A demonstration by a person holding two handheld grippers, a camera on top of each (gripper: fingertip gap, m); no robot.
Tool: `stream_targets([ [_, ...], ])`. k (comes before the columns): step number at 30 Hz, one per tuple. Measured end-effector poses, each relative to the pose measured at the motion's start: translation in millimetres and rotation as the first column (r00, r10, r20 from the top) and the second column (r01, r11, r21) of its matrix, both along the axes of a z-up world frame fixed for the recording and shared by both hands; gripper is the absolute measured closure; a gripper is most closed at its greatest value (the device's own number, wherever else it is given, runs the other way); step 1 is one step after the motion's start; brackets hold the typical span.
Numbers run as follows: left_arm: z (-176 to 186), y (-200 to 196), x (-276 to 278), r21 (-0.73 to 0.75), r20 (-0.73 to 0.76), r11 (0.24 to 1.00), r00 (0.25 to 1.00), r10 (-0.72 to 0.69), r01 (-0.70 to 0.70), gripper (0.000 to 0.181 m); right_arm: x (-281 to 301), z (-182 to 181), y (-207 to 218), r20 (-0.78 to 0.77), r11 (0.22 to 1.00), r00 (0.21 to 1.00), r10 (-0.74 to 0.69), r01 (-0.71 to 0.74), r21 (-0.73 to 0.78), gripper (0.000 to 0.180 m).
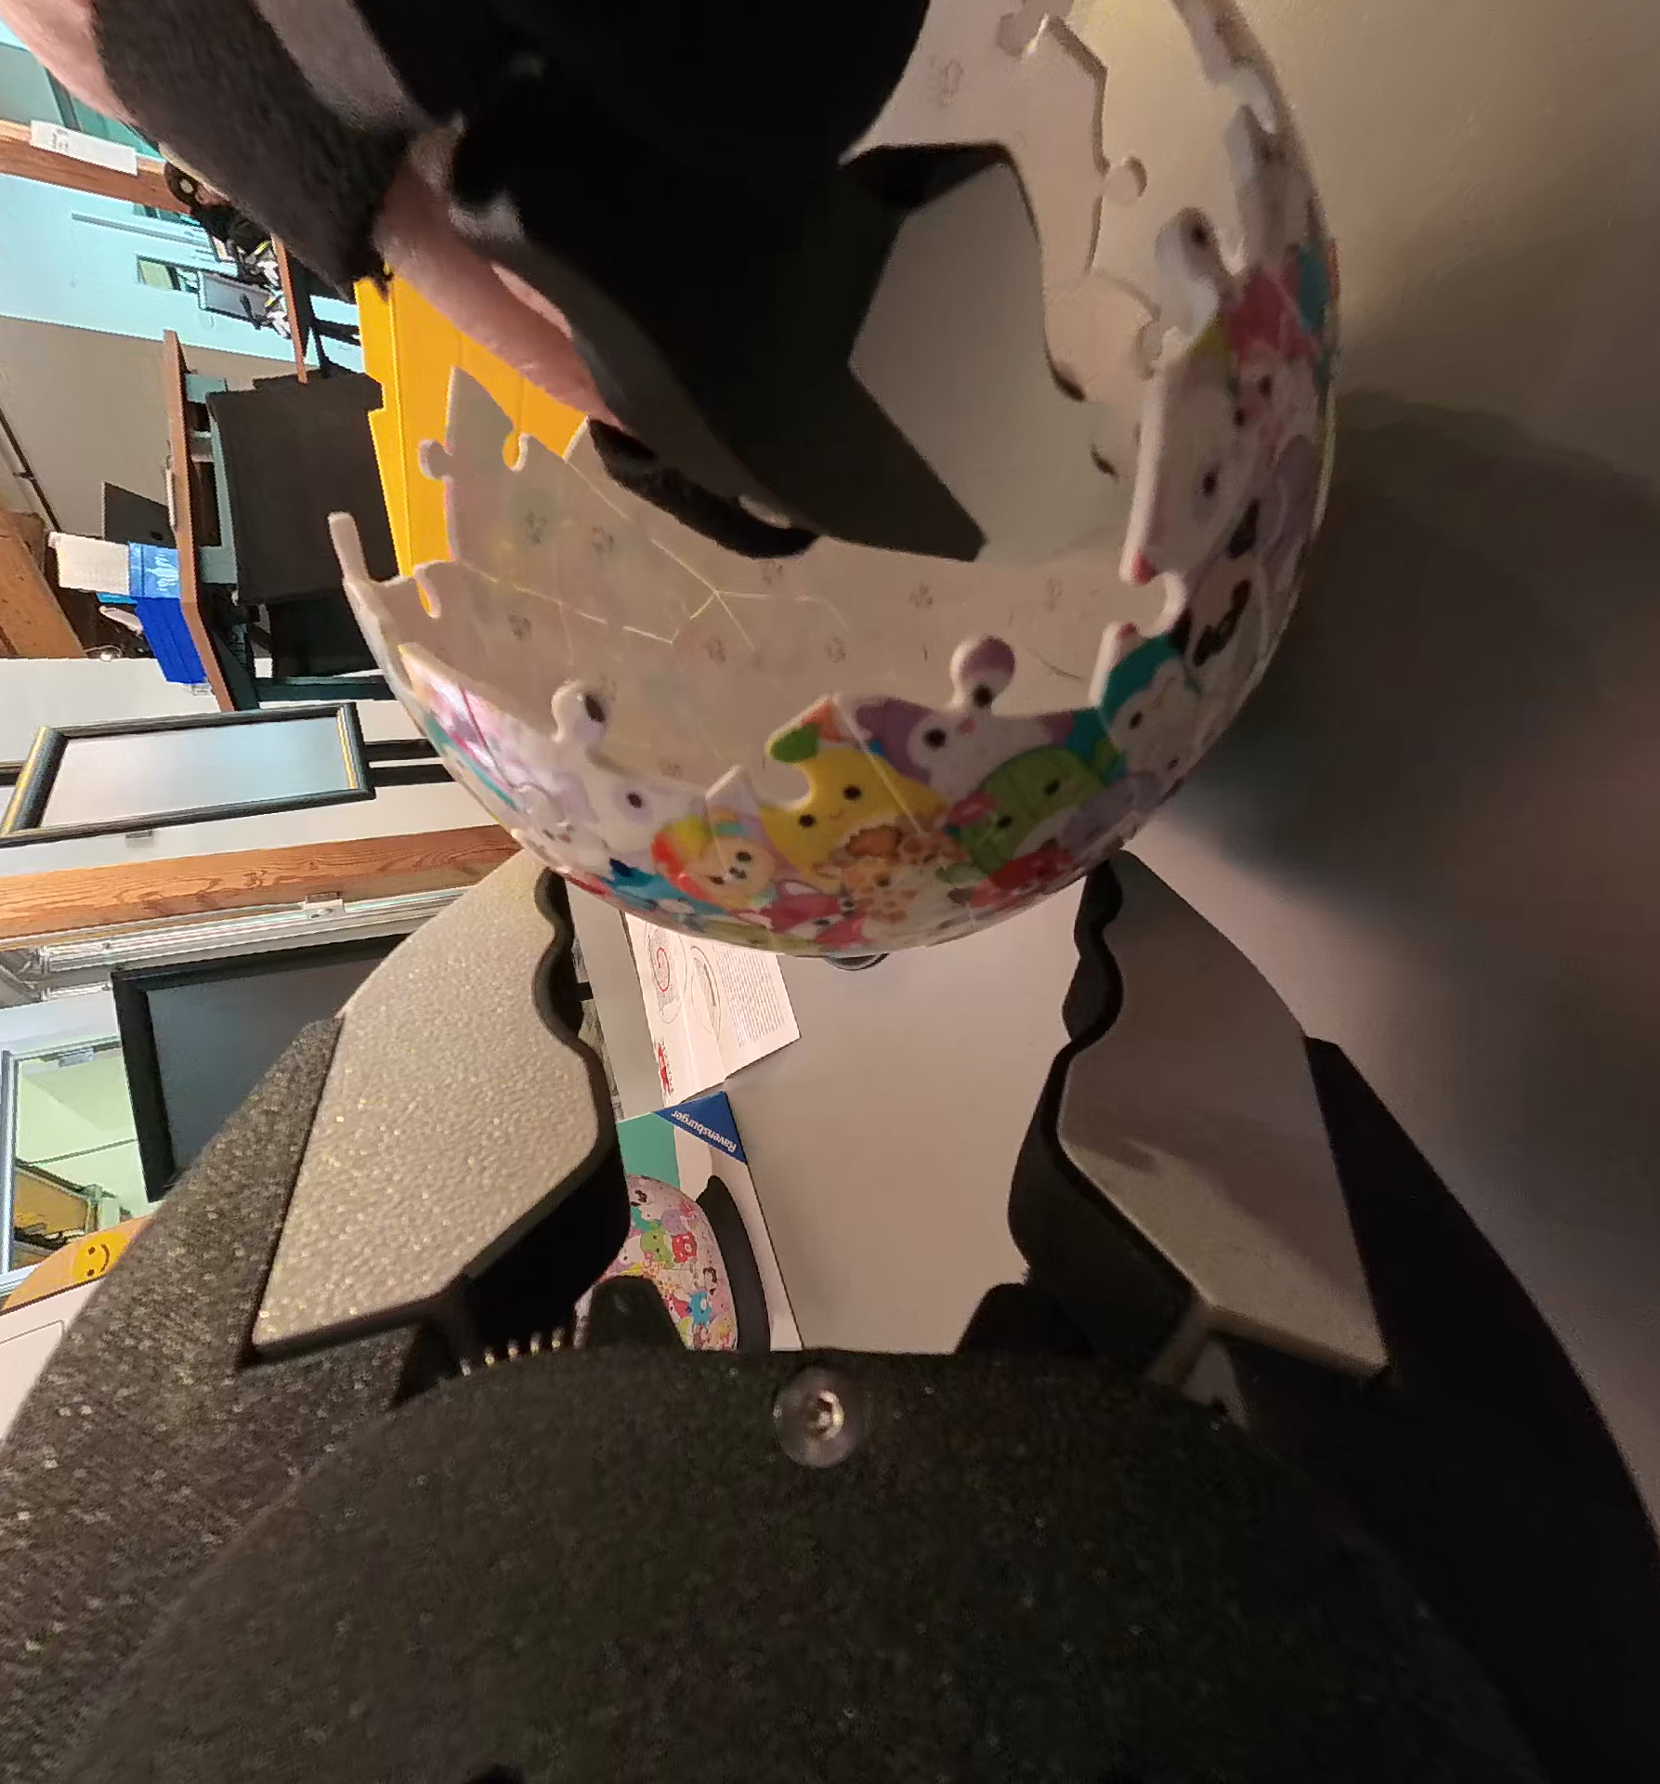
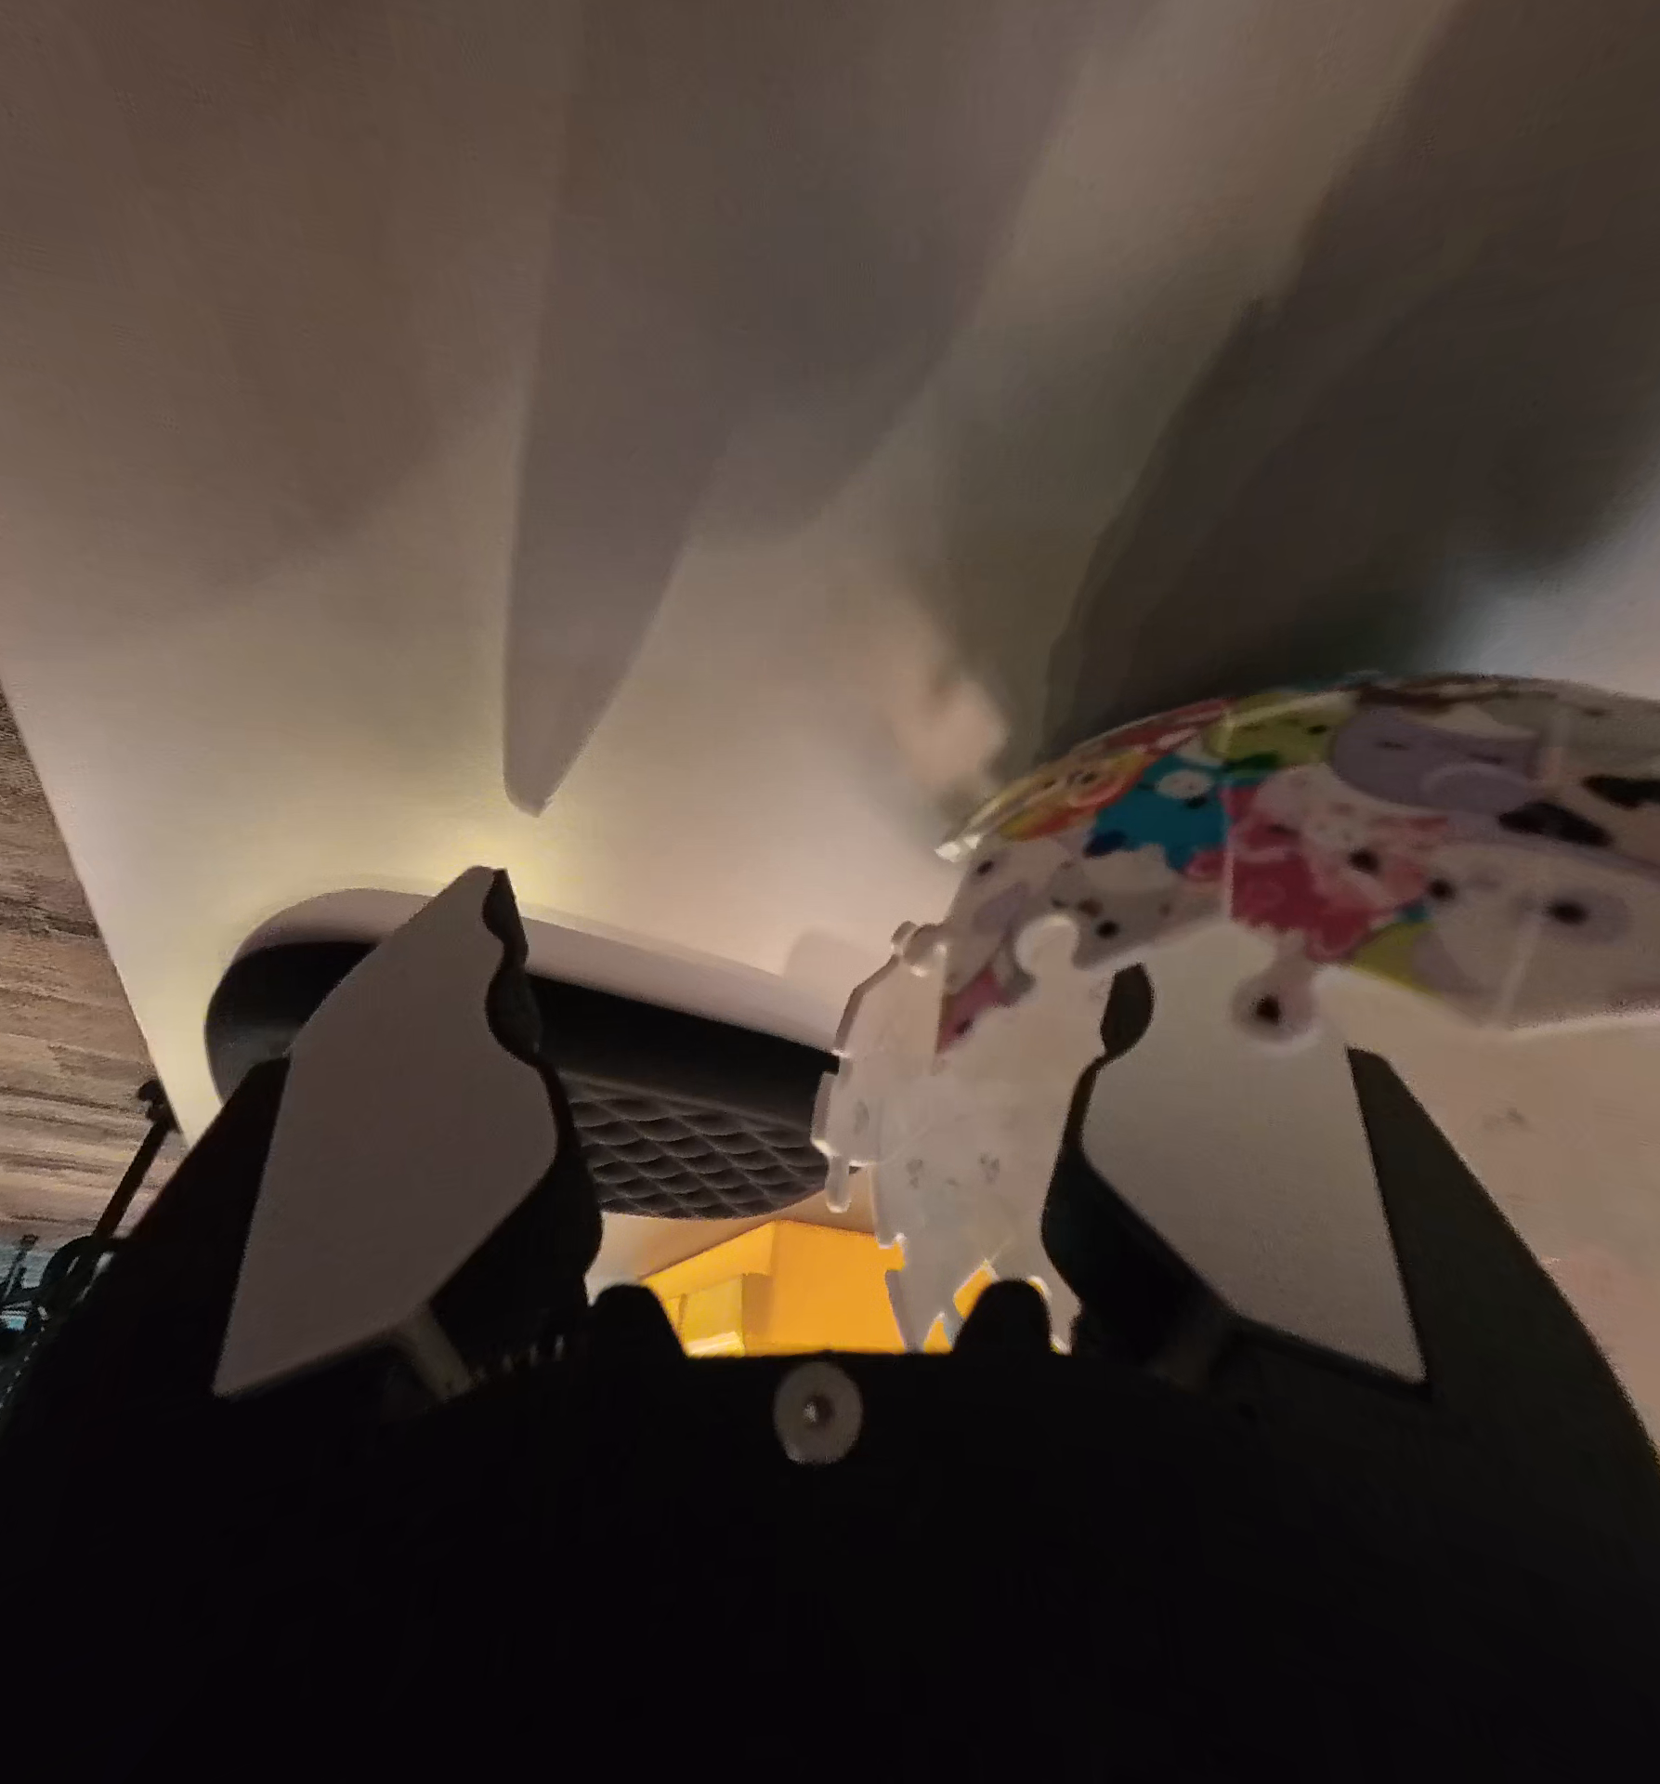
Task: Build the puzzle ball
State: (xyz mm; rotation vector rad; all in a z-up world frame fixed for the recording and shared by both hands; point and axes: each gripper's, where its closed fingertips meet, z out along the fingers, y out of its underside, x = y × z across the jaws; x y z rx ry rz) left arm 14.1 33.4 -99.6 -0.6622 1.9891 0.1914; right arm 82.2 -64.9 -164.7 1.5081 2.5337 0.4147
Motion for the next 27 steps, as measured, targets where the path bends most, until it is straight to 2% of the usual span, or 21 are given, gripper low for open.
stream_targets([
  [27,0,-3,3,0.025,0.005,1.000,1.000,-0.018,0.018,0.085,-1,11,-26,-0.034,0.995,0.999,-0.007,0.004,-0.095,0.069],
])
